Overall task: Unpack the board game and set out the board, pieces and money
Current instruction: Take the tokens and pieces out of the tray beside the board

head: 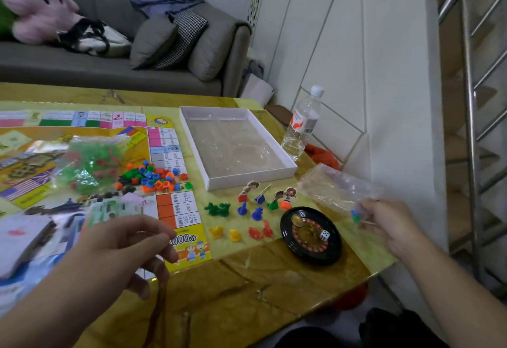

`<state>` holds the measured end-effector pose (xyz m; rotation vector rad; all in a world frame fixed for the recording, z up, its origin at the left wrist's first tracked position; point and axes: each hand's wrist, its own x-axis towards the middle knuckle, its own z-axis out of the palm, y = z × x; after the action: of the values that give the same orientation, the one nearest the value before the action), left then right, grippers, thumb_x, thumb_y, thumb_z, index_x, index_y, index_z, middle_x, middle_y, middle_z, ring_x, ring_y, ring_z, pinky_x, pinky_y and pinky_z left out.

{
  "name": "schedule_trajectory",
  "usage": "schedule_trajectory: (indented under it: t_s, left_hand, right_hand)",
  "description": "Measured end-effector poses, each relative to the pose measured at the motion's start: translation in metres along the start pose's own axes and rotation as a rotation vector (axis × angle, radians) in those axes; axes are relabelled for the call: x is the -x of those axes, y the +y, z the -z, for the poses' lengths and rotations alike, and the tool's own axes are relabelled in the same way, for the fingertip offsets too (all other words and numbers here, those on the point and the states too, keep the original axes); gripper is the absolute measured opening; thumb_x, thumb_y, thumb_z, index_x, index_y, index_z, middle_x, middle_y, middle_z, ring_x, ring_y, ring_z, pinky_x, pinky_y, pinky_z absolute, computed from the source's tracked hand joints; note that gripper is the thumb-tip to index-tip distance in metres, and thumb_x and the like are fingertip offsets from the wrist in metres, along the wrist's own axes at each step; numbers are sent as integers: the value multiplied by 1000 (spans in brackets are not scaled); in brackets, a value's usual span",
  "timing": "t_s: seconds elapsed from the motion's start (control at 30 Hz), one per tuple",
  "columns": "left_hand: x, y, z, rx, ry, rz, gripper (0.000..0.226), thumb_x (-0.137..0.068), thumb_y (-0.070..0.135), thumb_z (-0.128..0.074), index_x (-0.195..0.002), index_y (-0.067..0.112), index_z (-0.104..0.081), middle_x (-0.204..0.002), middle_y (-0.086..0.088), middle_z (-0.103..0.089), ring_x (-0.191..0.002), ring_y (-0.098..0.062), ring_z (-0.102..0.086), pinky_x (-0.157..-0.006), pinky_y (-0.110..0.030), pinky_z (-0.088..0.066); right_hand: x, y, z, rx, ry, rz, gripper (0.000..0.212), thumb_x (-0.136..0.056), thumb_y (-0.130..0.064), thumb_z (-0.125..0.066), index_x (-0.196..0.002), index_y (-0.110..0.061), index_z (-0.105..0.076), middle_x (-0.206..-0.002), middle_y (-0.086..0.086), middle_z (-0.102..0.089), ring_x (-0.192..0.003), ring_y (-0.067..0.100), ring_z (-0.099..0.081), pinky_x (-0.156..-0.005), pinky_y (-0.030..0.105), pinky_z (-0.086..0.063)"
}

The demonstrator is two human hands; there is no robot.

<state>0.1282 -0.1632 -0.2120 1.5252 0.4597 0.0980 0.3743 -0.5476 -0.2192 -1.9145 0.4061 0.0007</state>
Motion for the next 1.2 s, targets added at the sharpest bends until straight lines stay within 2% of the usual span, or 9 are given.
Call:
schedule_trajectory:
  t_s: [0.13,0.27,0.33,0.43,0.67,0.73,0.97,1.07,1.2]
  left_hand:
    - [0,4,2,13,6,8,15,-97,-3,-61,-89,-2,-73,-76,-27,-71,-55,-35,-65,-44,-34,-48]
    - [2,9,8,9,16,18,15,-98,-2,-60,-91,-2,-73,-76,-25,-72,-56,-33,-65,-45,-34,-48]
    - [5,14,10,3,13,22,14,-99,0,-60,-93,-2,-72,-77,-24,-73,-58,-32,-66,-47,-35,-48]
    - [8,20,16,-11,0,19,13,-101,3,-59,-96,0,-71,-79,-20,-74,-62,-30,-67,-52,-37,-50]
    - [7,24,31,-29,11,-1,14,-101,2,-58,-93,3,-70,-77,-14,-76,-60,-25,-67,-51,-35,-51]
    - [6,27,36,-31,20,-11,15,-101,1,-57,-92,3,-69,-74,-12,-76,-59,-23,-67,-51,-34,-51]
    - [1,32,54,-29,37,-24,14,-102,7,-57,-94,8,-69,-76,-8,-77,-61,-23,-69,-53,-34,-51]
    - [-1,32,56,-42,43,-20,16,-101,7,-57,-93,11,-70,-77,-7,-78,-63,-23,-71,-58,-37,-53]
    - [-2,31,57,-47,47,-14,16,-101,7,-57,-93,13,-70,-76,-6,-77,-62,-21,-70,-57,-36,-52]
  right_hand:
    - [23,-27,5,-89,-19,181,12,-106,-12,-61,-97,-5,-65,-103,21,-72,-87,37,-73,-58,32,-63]
    - [54,-69,-5,-171,-112,309,11,-106,-9,-59,-104,0,-65,-115,32,-66,-91,43,-70,-80,47,-65]
    - [70,-92,-17,-177,-173,383,12,-105,-9,-59,-98,-4,-67,-108,26,-65,-83,36,-70,-74,46,-67]
    - [95,-129,-57,-97,-291,492,13,-104,-9,-62,-94,-3,-68,-96,22,-71,-78,38,-76,-61,39,-64]
    - [150,-170,-198,250,-478,707,11,-101,-12,-69,-91,-7,-71,-68,11,-75,-58,30,-75,-58,45,-65]
    - [155,-172,-225,291,-475,713,15,-99,-14,-72,-85,-8,-70,-61,11,-72,-53,32,-73,-54,45,-63]
    - [172,-180,-259,444,-366,782,28,-99,-35,-71,-82,-13,-71,-64,4,-74,-47,16,-71,-43,26,-49]
    - [174,-182,-263,500,-348,801,33,-97,-41,-72,-77,-14,-71,-61,3,-74,-47,14,-71,-44,25,-47]
    - [175,-187,-262,569,-311,811,35,-95,-42,-73,-72,-15,-74,-59,3,-73,-51,16,-73,-49,30,-55]
